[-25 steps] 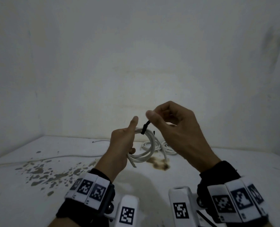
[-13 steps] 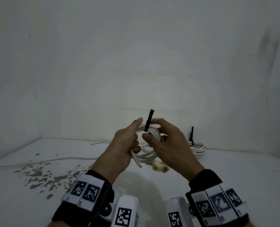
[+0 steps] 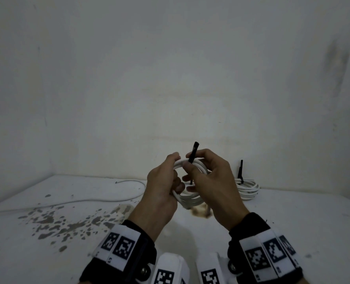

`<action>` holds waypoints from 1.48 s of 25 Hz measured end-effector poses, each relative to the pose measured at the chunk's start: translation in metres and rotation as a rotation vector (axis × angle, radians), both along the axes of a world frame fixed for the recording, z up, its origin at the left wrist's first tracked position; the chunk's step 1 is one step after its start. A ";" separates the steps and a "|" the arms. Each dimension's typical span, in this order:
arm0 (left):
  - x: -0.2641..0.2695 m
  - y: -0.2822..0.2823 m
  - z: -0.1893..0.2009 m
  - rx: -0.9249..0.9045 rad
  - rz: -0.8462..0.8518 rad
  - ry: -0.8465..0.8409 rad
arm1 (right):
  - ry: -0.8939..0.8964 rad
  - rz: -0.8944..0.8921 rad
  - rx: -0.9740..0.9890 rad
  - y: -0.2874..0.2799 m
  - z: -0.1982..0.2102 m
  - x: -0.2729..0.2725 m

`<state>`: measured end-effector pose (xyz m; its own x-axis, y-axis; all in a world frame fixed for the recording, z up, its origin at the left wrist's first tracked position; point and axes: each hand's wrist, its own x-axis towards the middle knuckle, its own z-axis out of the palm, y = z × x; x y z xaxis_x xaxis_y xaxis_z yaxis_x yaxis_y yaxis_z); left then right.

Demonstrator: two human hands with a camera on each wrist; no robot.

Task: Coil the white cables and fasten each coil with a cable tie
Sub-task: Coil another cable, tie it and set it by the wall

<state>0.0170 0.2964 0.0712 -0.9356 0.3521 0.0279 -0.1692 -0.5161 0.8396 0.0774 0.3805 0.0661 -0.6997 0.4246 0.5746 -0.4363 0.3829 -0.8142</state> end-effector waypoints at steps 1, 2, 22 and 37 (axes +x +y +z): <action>0.001 0.000 -0.001 0.017 -0.014 0.005 | -0.013 0.003 -0.021 0.002 0.002 0.001; 0.001 0.001 -0.001 0.037 -0.033 0.007 | -0.021 -0.002 -0.020 0.005 0.004 0.002; -0.019 -0.016 0.003 -0.188 0.076 0.175 | -0.434 0.234 0.022 0.040 0.030 0.034; -0.013 -0.014 0.004 -0.172 0.200 0.220 | -0.313 0.464 -0.291 0.033 0.011 0.022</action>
